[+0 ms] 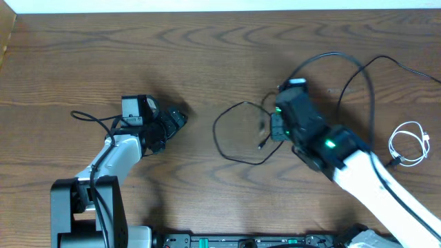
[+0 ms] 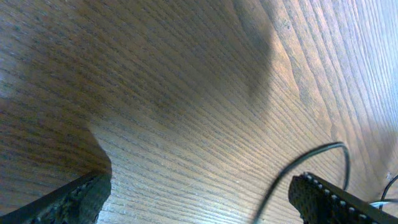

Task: Untangle cables

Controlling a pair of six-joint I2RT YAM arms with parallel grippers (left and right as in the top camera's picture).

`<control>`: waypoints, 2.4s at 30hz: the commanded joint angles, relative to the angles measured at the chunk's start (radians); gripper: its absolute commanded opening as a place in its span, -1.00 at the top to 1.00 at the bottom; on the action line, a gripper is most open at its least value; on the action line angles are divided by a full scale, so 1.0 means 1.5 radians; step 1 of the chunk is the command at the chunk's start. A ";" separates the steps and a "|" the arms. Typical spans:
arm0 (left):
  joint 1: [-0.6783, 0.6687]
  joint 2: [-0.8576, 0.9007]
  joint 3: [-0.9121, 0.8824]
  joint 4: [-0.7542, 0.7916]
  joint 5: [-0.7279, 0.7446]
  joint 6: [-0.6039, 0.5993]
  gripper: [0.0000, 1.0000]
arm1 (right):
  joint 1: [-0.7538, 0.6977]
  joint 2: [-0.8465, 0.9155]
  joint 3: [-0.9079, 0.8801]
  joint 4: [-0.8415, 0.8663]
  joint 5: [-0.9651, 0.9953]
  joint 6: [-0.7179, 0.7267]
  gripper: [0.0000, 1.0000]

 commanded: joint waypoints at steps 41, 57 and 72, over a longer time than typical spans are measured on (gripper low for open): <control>0.002 0.001 0.003 -0.004 -0.024 0.004 -0.96 | -0.344 0.028 -0.017 -0.103 -0.299 -0.186 -0.06; 0.002 0.001 0.003 -0.004 -0.024 0.004 -0.96 | -0.202 0.261 -0.017 -0.093 -0.252 -0.278 -0.47; 0.002 0.001 0.003 -0.004 -0.024 0.004 -0.96 | -0.197 0.367 -0.017 -0.093 -0.255 -0.277 -0.98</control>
